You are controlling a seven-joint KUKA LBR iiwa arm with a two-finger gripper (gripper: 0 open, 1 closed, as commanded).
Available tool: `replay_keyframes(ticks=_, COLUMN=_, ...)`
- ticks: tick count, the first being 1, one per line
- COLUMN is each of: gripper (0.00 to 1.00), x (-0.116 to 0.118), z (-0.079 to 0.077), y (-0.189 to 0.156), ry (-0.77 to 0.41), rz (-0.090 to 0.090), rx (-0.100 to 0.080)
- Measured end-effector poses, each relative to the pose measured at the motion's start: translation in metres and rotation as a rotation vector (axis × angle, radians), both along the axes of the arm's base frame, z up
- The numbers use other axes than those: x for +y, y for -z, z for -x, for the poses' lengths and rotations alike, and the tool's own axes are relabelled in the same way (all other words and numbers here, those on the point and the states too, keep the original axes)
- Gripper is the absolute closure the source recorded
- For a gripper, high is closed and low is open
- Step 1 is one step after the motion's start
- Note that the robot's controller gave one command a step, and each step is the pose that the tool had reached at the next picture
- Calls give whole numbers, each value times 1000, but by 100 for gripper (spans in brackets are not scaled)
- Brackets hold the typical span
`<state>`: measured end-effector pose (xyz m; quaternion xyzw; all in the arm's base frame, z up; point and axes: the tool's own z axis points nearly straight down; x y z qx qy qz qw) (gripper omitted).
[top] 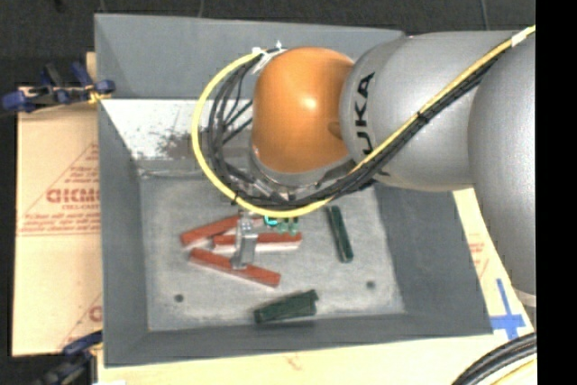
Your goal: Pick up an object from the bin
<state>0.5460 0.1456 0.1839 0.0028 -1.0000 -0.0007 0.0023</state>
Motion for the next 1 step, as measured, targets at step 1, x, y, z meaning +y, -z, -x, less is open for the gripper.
replay_keyframes(ticks=1, gripper=0, x=-50, z=-38, y=116, ry=-34, rz=3, rx=-4)
